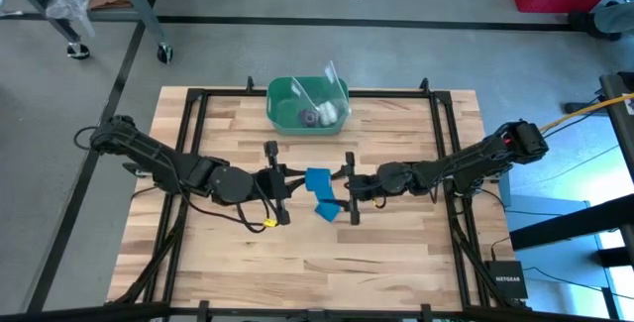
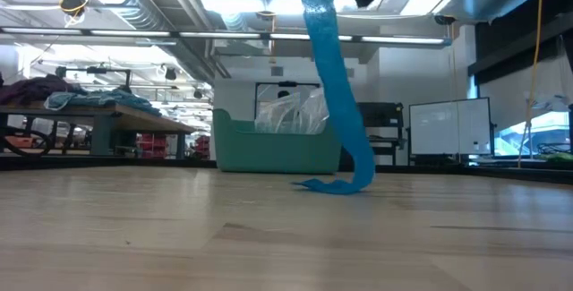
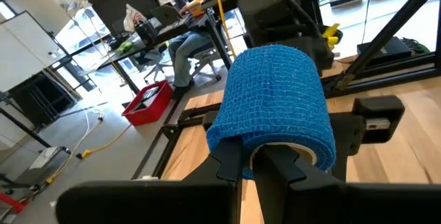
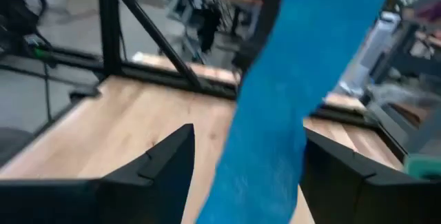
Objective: Roll bandage
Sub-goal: Roll the blue bandage
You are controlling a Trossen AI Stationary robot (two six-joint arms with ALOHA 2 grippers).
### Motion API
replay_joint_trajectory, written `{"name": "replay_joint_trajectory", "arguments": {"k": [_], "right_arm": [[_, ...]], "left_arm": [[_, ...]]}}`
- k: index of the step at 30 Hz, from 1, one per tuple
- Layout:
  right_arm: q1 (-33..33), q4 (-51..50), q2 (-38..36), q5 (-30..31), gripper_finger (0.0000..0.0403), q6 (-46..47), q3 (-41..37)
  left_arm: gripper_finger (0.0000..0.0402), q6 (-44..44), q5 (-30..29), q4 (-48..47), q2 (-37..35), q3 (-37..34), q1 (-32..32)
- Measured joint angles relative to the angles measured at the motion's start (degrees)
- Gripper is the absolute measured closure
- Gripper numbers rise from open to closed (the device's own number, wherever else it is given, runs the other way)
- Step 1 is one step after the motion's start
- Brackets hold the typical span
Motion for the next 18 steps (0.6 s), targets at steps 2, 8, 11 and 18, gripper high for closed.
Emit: {"name": "replay_joint_trajectory", "arguments": {"k": [2,8,11,18], "right_arm": [[0.0,1.23,0.29,-1.33,0.0177,-0.06,0.0],[0.0,0.51,0.52,-2.11,0.0236,-0.4,0.0],[0.0,0.0,1.3,-2.31,0.0276,-0.8,0.0],[0.0,-2.9,2.6,1.04,0.0335,-2.12,-0.02]], "left_arm": [[0.0386,0.25,0.0,0.02,0.0,0.0,-0.02],[0.0386,0.25,0.0,0.02,0.0,0.0,-0.02],[0.0386,0.27,0.0,0.06,0.0,0.0,-0.02],[0.0386,0.27,0.0,0.08,0.0,0.0,-0.04]]}}
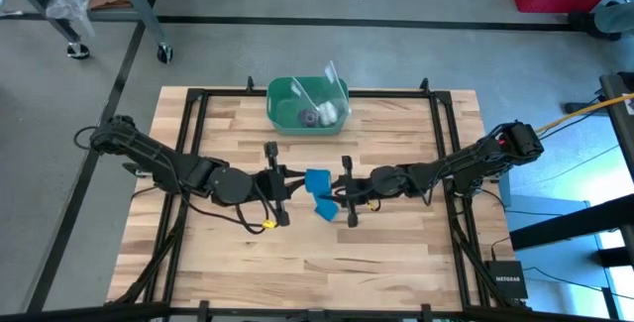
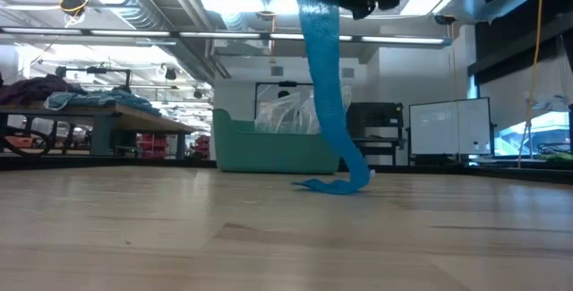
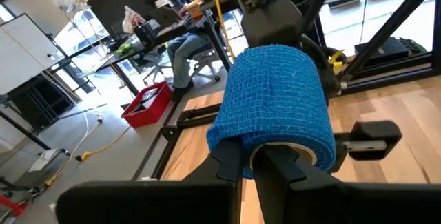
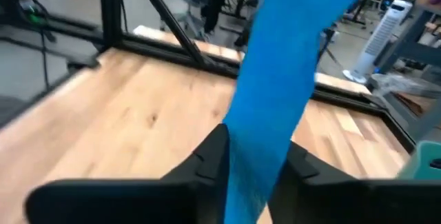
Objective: Roll bandage
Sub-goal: Roll the blue bandage
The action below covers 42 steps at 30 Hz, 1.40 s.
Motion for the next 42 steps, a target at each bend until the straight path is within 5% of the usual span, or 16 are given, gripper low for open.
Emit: {"name": "replay_joint_trajectory", "arguments": {"k": [6,13,19,30,42], "right_arm": [[0.23,-1.23,0.0,0.73,0.0395,-3.56,0.0],[5.08,-7.13,-0.04,2.2,0.0398,-5.54,2.65],[11.31,-14.29,-0.04,9.27,0.0399,-6.46,7.11],[18.87,-23.22,-0.04,11.92,0.0401,-14.67,22.35],[15.56,-28.87,-0.04,12.27,0.04,-18.08,35.7]], "left_arm": [[0.0386,0.0,-1.31,0.69,-0.05,0.0,-0.24],[0.0386,1.79,-14.93,0.96,-0.17,0.0,-1.44],[0.0386,3.05,-20.69,0.4,-0.17,0.0,-1.57],[0.0386,2.88,-21.09,-4.74,0.07,0.0,0.39],[0.0386,9.95,-21.35,-3.89,4.17,0.04,1.63]]}}
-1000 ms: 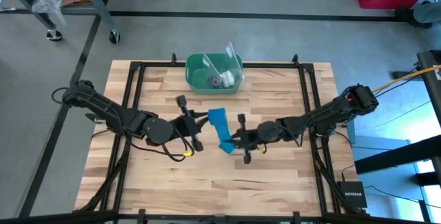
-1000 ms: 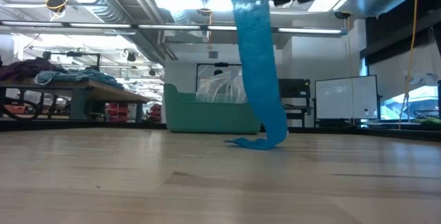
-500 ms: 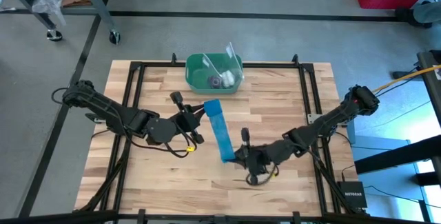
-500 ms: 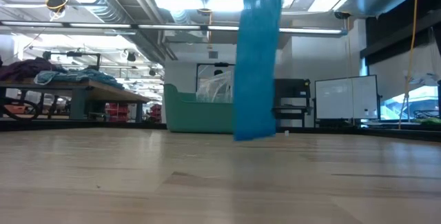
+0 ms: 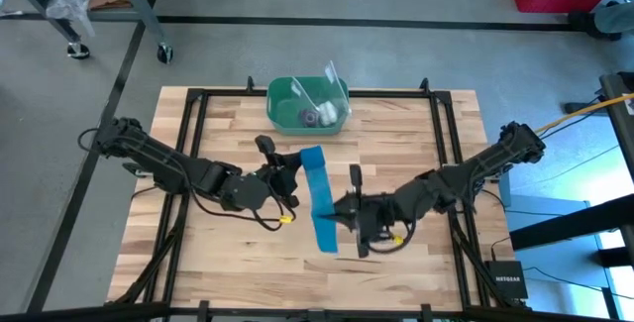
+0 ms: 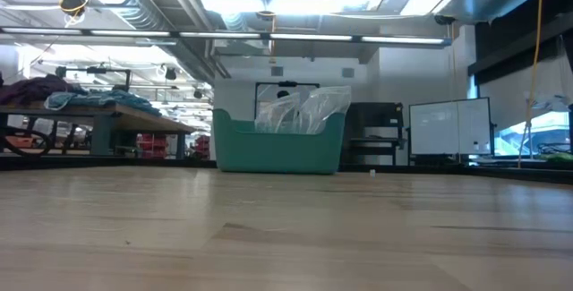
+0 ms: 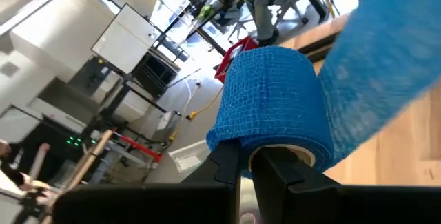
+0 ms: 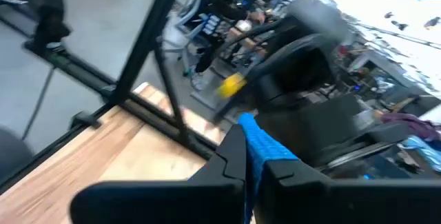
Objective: Roll bandage
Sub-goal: Roll the blue bandage
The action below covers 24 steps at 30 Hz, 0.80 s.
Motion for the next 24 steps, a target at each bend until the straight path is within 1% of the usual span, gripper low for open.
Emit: {"name": "replay_joint_trajectory", "arguments": {"k": [9,13,17,20,24], "right_arm": [[-6.28,-4.93,0.0,-0.85,0.04,-0.14,6.36],[-9.77,-7.07,0.02,-1.26,0.04,-0.17,8.44],[-13.47,-10.12,0.04,-1.79,0.0399,-0.13,10.09],[-16.28,-10.68,0.07,-2.67,0.0399,1.43,10.2],[-20.36,-14.12,0.07,-4.29,0.0398,4.41,10.29]], "left_arm": [[0.0386,8.42,0.59,0.61,3.79,0.02,0.4],[0.0386,13.15,0.7,2.91,5.11,0.1,0.1],[0.0386,16.95,0.71,3.11,6.26,0.11,-0.59],[0.0386,18.28,0.72,3.0,6.28,0.11,-0.89],[0.0386,18.66,0.74,2.91,6.32,0.05,-1.19]]}}
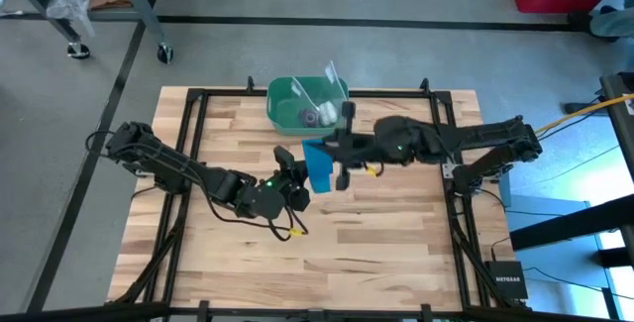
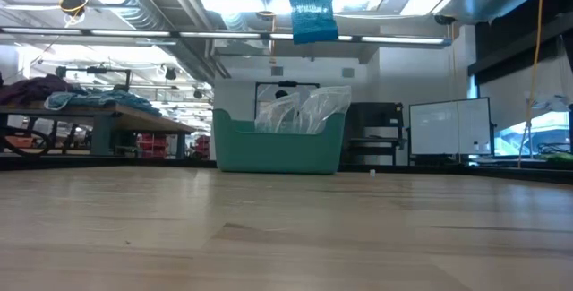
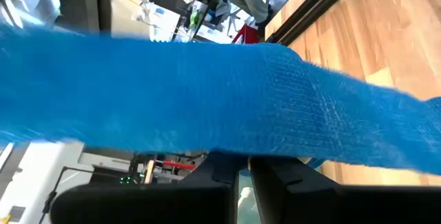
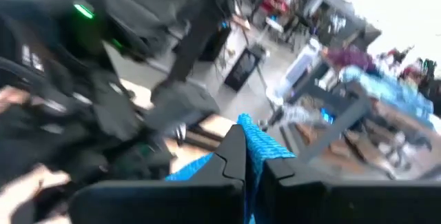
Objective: Roll bandage
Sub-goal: Roll the blue bandage
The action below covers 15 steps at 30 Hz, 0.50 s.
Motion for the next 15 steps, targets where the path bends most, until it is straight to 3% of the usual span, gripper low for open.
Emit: {"name": "replay_joint_trajectory", "arguments": {"k": [10,15], "right_arm": [[-9.62,-10.83,0.57,-9.78,0.0395,13.52,0.22],[-11.77,-13.92,2.87,-15.8,0.0341,16.11,-0.11]], "left_arm": [[0.0386,0.73,0.66,1.07,0.13,-0.09,-0.34],[0.0386,-0.07,1.11,0.96,0.17,-0.17,-0.02]]}}
